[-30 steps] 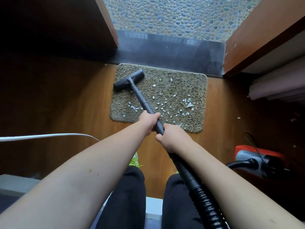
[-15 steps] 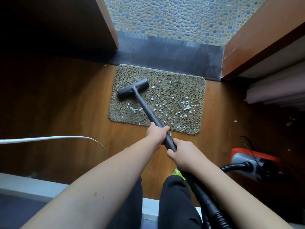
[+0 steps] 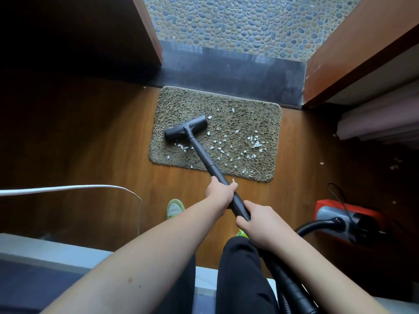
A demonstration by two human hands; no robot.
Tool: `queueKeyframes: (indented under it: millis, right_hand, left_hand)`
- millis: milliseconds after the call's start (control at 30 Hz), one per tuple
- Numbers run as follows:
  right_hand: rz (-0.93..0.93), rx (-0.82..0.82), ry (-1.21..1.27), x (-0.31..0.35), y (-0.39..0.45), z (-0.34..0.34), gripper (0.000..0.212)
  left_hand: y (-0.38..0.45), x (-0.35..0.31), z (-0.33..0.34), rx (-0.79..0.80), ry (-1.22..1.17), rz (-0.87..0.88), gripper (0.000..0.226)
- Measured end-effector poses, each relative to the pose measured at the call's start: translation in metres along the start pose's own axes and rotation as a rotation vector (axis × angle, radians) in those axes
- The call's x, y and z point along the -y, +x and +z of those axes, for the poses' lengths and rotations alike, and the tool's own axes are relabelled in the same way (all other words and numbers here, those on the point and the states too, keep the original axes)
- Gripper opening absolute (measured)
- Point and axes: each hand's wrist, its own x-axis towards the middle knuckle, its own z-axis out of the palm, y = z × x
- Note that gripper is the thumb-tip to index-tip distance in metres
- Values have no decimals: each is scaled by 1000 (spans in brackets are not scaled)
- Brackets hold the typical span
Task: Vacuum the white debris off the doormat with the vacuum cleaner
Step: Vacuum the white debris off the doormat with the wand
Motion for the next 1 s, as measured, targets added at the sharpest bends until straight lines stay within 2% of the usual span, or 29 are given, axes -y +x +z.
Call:
queueKeyframes:
  millis: [600, 1000]
  right_hand:
    - [-69, -5, 17, 56, 39, -17, 24]
    - [-30, 21, 17, 38, 38, -20, 19]
  left_hand:
    - [29, -48, -40, -90, 62, 3, 46]
    - [20, -49, -27, -106, 87, -35, 48]
